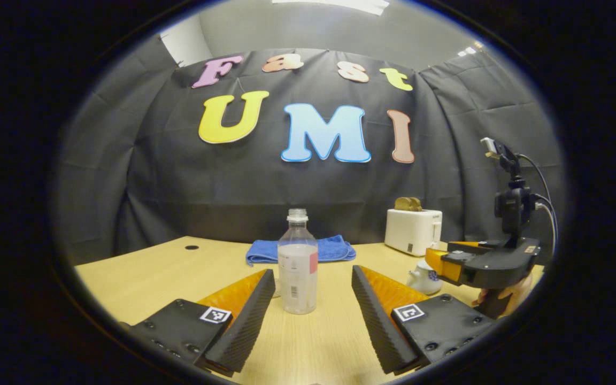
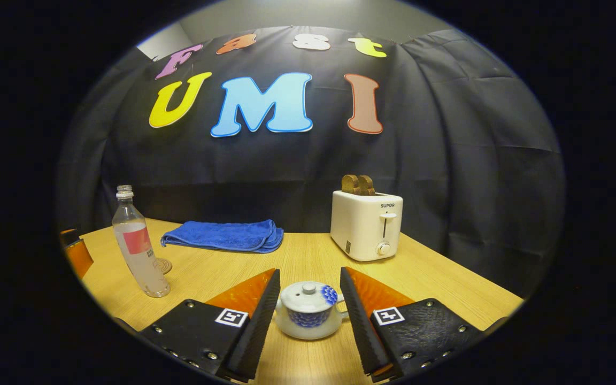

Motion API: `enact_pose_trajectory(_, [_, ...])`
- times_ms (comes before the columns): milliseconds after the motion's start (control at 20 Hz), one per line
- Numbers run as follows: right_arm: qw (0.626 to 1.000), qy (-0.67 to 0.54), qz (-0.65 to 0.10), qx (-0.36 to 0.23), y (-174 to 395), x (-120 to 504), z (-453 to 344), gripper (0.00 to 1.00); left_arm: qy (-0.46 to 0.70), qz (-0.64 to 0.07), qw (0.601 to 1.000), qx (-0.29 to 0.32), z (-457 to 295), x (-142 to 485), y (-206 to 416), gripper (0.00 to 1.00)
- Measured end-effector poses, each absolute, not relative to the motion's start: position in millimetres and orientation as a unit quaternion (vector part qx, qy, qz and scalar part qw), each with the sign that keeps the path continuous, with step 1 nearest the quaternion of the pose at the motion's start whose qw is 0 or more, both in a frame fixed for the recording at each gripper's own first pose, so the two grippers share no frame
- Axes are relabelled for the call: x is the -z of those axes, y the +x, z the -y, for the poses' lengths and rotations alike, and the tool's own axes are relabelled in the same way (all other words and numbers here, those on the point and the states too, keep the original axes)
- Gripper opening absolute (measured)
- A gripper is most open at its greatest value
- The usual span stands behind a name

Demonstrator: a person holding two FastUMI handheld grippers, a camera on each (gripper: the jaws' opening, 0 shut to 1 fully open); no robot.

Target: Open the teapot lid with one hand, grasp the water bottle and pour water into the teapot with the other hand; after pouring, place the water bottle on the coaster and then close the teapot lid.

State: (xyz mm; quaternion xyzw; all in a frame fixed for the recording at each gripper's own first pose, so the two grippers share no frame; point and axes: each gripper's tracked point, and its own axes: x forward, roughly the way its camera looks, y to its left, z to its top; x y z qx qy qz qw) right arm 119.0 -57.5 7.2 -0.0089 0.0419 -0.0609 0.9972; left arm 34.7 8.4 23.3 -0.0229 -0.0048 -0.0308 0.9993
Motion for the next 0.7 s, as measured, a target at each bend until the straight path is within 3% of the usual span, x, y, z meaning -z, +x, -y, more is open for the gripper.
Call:
enact_pose_trajectory(50, [0.997, -0.013, -0.042, 0.065, 122, -9, 59, 0.70, -0.020, 0.004, 0.999, 0.030, -9, -23, 35, 1.00])
enact_pose_trajectory(150, [0.997, -0.013, -0.046, 0.060, 129, -5, 55, 0.22, -0.015, 0.004, 0.999, 0.028, -12, -23, 36, 1.00])
enact_pose_trajectory(600, [0.995, -0.031, -0.058, 0.077, 134, 0, 61, 0.24, -0.014, -0.011, 1.000, 0.024, -17, -11, 43, 1.00])
enact_pose_trajectory(650, [0.994, -0.036, -0.058, 0.080, 134, 6, 61, 0.08, -0.013, -0.013, 1.000, 0.022, -18, -10, 43, 1.00])
enact_pose_trajectory(700, [0.995, -0.040, -0.058, 0.076, 138, 6, 59, 0.09, -0.012, -0.014, 1.000, 0.022, -18, -7, 43, 1.00])
